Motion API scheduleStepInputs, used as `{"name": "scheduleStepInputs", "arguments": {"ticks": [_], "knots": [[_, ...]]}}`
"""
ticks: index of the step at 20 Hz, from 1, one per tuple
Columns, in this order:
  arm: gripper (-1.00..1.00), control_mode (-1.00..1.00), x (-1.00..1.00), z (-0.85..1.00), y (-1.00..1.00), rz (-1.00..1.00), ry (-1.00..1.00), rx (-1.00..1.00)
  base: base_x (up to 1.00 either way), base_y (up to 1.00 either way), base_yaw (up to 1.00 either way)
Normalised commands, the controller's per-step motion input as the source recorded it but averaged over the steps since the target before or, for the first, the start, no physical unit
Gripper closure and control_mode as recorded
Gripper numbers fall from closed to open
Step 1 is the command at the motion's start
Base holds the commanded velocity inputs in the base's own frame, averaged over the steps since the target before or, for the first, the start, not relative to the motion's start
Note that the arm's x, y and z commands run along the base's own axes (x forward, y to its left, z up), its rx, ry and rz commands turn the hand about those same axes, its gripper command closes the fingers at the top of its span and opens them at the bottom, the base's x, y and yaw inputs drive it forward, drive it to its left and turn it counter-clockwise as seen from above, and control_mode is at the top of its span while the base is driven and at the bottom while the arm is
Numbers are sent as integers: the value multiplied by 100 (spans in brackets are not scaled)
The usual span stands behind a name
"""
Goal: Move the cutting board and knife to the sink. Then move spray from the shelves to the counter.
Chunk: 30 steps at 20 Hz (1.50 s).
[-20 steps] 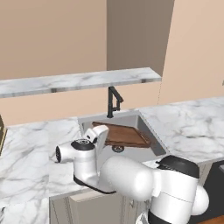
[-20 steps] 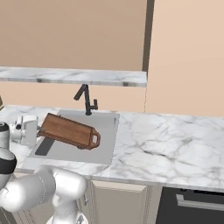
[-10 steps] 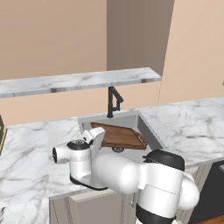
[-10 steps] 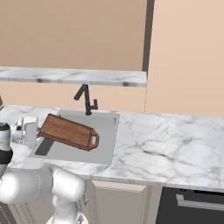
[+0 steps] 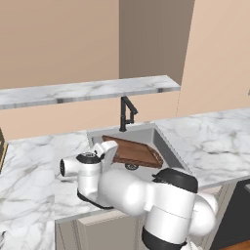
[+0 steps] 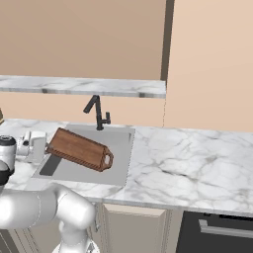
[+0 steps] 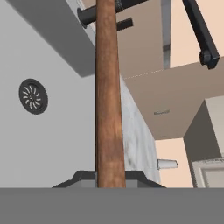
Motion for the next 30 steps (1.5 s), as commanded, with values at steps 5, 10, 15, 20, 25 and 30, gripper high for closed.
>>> {"name": "scheduleStepInputs", "arguments": {"ticks": [5,10,15,20,25,30], "knots": [[100,-100,21,-15,-26,0,0,0,0,0,0],[100,-100,20,-20,-21,0,0,1,0,0,0],[100,-100,16,-22,-13,0,0,3,0,0,0],[100,-100,17,-18,-15,0,0,3,0,0,0],[100,-100,15,-16,-16,0,0,3,0,0,0],[100,-100,9,-16,-19,0,0,3,0,0,0]]}}
